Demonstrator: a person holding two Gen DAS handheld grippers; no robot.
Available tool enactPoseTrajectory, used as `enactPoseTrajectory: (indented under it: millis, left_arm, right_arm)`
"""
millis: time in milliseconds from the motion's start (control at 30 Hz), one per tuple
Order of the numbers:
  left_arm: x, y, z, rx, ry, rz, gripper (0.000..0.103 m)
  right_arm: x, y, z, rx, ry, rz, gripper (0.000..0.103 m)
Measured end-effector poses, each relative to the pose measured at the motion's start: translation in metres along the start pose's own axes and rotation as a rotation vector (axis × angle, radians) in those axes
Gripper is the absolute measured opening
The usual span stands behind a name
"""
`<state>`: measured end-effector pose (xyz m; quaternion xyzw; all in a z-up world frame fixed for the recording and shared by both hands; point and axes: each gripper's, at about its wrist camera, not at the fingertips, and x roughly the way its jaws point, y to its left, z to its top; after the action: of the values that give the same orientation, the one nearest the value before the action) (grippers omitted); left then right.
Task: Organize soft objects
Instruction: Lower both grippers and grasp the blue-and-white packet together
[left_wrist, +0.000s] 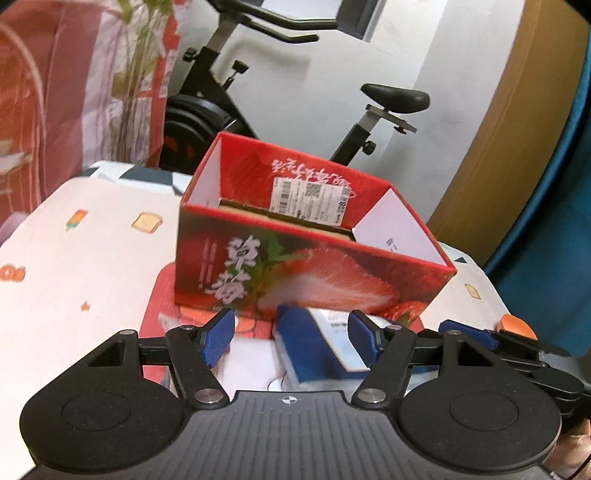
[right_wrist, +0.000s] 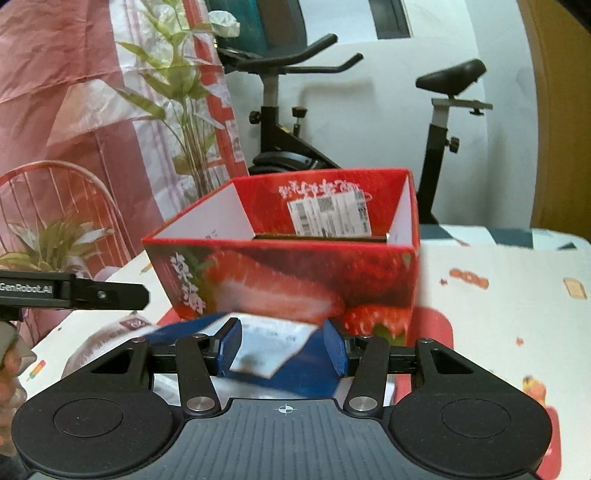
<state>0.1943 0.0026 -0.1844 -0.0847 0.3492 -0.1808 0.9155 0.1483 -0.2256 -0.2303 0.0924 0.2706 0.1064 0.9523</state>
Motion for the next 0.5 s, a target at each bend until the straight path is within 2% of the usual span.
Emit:
enactPoseTrajectory:
  millis: [167,500]
  left_arm:
    - [0.004,0.005,-0.007,-0.032,0.028,0.015,0.070]
    - [0.025,0.004,-0.005,-0.008,0.089,0.008,0.069]
  right_arm:
    - [0.003,-0.007,-0.003,0.033,0.012,-0.010,0.046]
    - [0.020,-0.019,-0.014,0.080,0.055,-0.007,0.047]
